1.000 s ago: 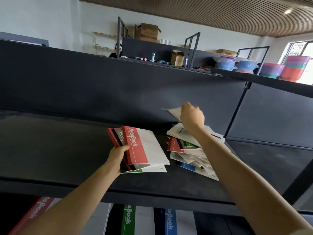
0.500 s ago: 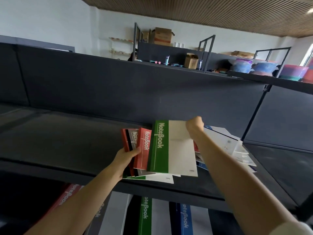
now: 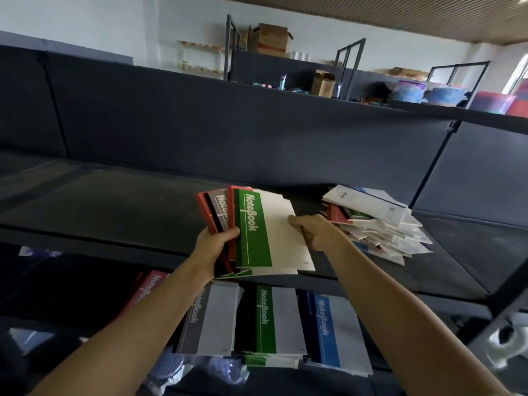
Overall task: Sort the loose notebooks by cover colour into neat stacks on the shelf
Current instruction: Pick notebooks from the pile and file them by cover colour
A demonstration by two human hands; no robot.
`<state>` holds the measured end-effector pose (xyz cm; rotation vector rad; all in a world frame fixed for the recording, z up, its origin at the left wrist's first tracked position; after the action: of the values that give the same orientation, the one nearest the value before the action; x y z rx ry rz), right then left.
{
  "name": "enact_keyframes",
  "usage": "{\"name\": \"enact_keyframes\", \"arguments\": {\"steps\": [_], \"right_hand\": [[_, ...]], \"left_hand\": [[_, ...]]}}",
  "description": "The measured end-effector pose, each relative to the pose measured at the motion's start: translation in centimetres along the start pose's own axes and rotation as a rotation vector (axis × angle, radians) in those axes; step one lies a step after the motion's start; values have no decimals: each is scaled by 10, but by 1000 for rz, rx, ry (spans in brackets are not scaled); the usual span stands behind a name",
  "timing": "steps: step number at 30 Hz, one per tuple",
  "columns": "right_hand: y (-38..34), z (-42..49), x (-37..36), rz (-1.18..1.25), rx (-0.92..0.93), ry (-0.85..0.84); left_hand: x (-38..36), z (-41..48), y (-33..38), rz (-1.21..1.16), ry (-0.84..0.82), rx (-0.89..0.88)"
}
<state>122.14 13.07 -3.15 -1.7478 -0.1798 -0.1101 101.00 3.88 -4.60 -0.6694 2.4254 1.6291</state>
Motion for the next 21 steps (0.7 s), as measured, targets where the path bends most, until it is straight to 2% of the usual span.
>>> {"name": "enact_keyframes", "arguments": {"steps": [2,5,13,18,21], "right_hand": [[11,-20,-12,6,-24,-68],[16,-38,-18,-37,20,-24],[55,-100,-31,-79,21,-57],[101,-156,-22,-31,-9,-62],[133,-195,-16,-113,-25,-48]], "left_hand": [[3,-10,-4,-2,-8,3],[5,-27,-16,-5,-18,33],[18,-89,-57,-13,19,88],[32,-137,-112,-32,68,99],[41,-169,-150,-52,113,134]]}}
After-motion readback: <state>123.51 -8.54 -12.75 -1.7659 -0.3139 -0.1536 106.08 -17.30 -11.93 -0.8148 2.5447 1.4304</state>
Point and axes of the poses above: each hand's wrist, its own z-axis towards the middle knuckle, its own x-axis out of the back of the hand, y = z × x, the point moved 10 cm from there along z, towards the middle knuckle, and after that the axes turned 12 degrees about x, right-handed, at the moved point
